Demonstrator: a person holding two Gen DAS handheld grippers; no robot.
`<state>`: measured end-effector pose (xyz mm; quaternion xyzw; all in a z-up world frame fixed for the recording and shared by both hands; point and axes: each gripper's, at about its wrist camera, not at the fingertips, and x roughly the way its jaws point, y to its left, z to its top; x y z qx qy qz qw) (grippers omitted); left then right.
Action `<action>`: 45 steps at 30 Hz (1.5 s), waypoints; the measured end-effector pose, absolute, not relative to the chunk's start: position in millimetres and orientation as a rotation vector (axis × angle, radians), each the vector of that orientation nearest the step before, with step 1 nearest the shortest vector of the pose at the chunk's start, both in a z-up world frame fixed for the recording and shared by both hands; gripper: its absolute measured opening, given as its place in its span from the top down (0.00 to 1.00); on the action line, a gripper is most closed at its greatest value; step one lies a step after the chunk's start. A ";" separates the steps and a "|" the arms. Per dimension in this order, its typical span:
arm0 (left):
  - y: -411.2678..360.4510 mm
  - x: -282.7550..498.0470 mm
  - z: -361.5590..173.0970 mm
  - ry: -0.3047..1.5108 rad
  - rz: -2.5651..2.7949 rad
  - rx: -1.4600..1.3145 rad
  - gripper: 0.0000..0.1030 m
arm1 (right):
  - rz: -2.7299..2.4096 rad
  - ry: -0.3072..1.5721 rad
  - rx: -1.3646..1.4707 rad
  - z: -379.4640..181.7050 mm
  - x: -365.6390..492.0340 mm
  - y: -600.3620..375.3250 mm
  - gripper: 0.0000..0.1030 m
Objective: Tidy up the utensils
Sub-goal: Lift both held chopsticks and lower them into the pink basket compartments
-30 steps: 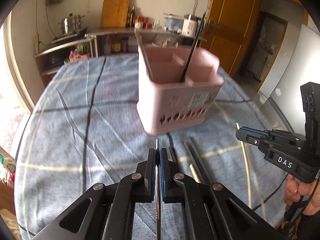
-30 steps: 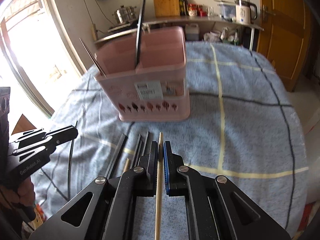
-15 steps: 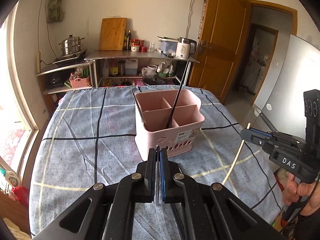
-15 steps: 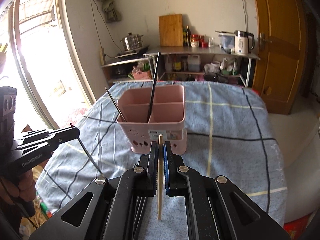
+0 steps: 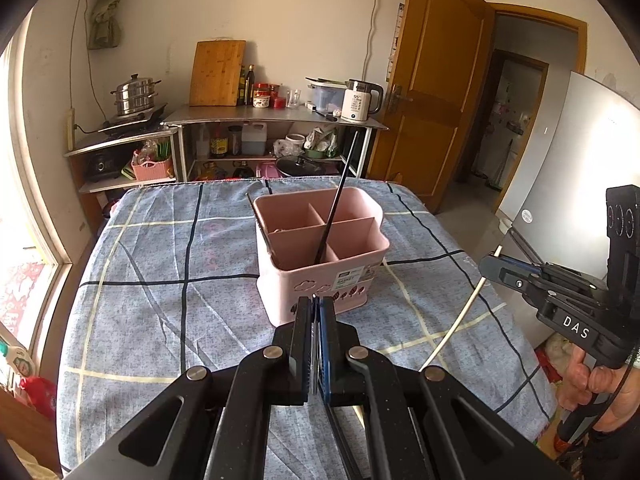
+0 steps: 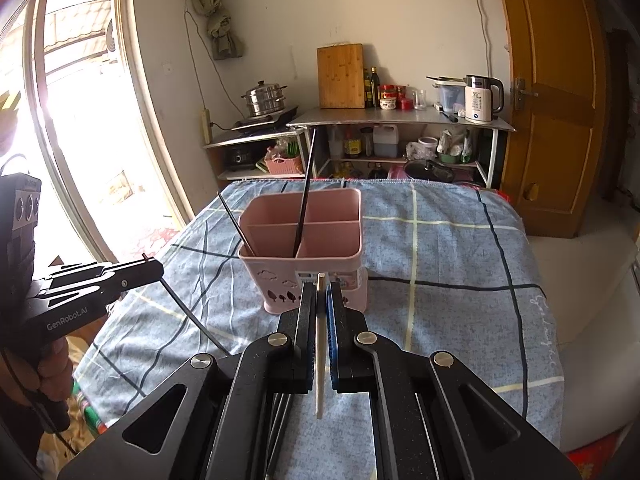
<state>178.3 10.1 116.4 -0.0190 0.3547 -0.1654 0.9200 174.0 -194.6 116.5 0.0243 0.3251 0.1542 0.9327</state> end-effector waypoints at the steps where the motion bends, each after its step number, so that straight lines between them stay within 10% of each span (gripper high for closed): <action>1: 9.3 179.6 119.6 0.727 -0.342 -0.040 0.97 | 0.318 0.660 0.049 118.4 174.2 -194.3 0.95; 21: 11.7 253.1 205.9 0.591 -0.339 -0.070 0.97 | 0.368 0.478 0.092 193.9 230.4 -166.0 0.95; 45: 23.1 307.6 114.1 0.717 -0.305 -0.086 0.96 | 0.378 0.602 0.122 120.5 287.7 -150.8 0.95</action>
